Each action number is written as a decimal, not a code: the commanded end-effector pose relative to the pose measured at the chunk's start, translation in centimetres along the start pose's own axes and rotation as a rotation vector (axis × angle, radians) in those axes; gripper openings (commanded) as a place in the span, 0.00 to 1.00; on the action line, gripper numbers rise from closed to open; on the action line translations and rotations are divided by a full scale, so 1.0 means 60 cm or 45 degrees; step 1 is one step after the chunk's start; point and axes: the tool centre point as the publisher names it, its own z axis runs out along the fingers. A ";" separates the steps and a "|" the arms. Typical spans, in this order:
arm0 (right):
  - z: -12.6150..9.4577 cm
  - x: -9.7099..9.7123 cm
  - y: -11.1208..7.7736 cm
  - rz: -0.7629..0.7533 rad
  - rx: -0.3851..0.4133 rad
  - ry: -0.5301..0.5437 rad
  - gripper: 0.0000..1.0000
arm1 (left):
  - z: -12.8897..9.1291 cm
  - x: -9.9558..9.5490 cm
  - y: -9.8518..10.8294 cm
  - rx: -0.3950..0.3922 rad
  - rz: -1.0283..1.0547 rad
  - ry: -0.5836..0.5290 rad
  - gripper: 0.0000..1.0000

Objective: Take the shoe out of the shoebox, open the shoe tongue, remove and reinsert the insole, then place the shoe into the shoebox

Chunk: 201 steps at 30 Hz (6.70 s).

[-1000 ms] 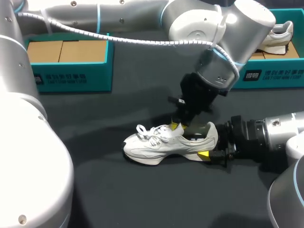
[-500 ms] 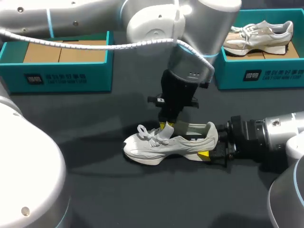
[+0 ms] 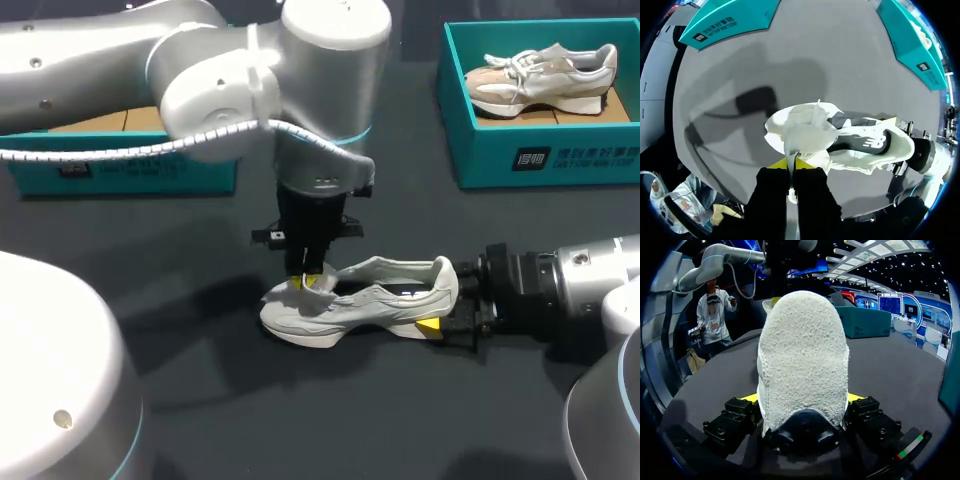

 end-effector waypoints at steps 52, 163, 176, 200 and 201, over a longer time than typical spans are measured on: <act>0.000 0.001 0.000 0.002 0.006 -0.002 0.00 | -0.203 0.074 0.009 0.201 0.646 0.457 0.70; 0.000 0.001 0.000 0.002 0.006 -0.002 0.00 | 0.103 0.200 0.017 -0.016 2.409 0.414 0.13; 0.000 0.001 0.000 0.002 0.006 -0.002 0.00 | 0.125 0.208 0.013 -0.008 2.428 0.331 0.38; 0.000 0.001 0.000 0.002 0.006 -0.002 0.00 | 0.187 0.226 -0.062 0.165 2.318 -0.024 0.00; 0.000 0.001 0.000 0.002 0.006 -0.002 0.00 | 0.186 0.224 -0.064 0.168 2.315 -0.023 0.00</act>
